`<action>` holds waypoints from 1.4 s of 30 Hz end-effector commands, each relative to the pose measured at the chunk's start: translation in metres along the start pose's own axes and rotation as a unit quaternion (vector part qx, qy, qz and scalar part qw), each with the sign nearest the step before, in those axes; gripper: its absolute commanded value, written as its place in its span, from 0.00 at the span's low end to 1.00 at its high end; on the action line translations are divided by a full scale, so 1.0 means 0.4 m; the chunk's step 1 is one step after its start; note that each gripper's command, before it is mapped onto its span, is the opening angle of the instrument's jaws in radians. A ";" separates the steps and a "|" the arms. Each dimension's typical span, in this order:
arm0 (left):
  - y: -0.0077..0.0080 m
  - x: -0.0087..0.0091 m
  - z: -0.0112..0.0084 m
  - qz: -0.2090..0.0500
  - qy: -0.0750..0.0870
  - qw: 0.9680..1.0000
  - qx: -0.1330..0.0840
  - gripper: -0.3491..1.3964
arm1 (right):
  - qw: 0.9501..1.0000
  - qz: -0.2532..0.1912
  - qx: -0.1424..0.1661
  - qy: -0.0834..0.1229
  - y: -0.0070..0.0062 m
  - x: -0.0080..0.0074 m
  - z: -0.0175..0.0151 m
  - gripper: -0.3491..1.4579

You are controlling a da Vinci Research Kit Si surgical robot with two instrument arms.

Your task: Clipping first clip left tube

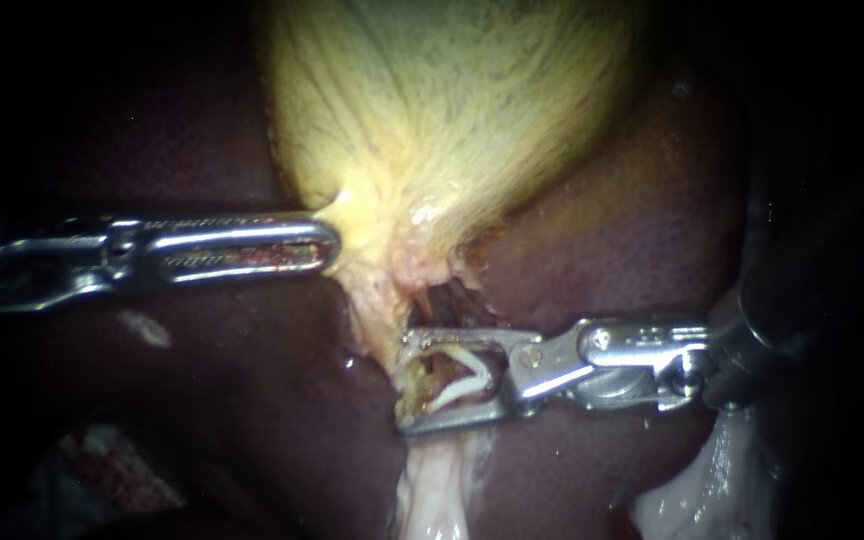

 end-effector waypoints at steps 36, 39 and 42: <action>-0.0008 -0.0001 0.0021 0.000 -0.002 1.000 -0.003 0.00 | 0.998 -0.055 0.017 -0.006 0.0014 -0.0047 0.0104 0.52; -0.0003 -0.0001 0.0027 0.000 -0.002 1.000 -0.004 0.00 | 0.997 -0.063 0.037 -0.002 0.0003 -0.0046 0.0106 0.51; 0.0004 0.0000 0.0033 -0.001 -0.003 1.000 -0.004 0.00 | 0.996 -0.073 0.054 0.005 -0.0012 -0.0049 0.0116 0.50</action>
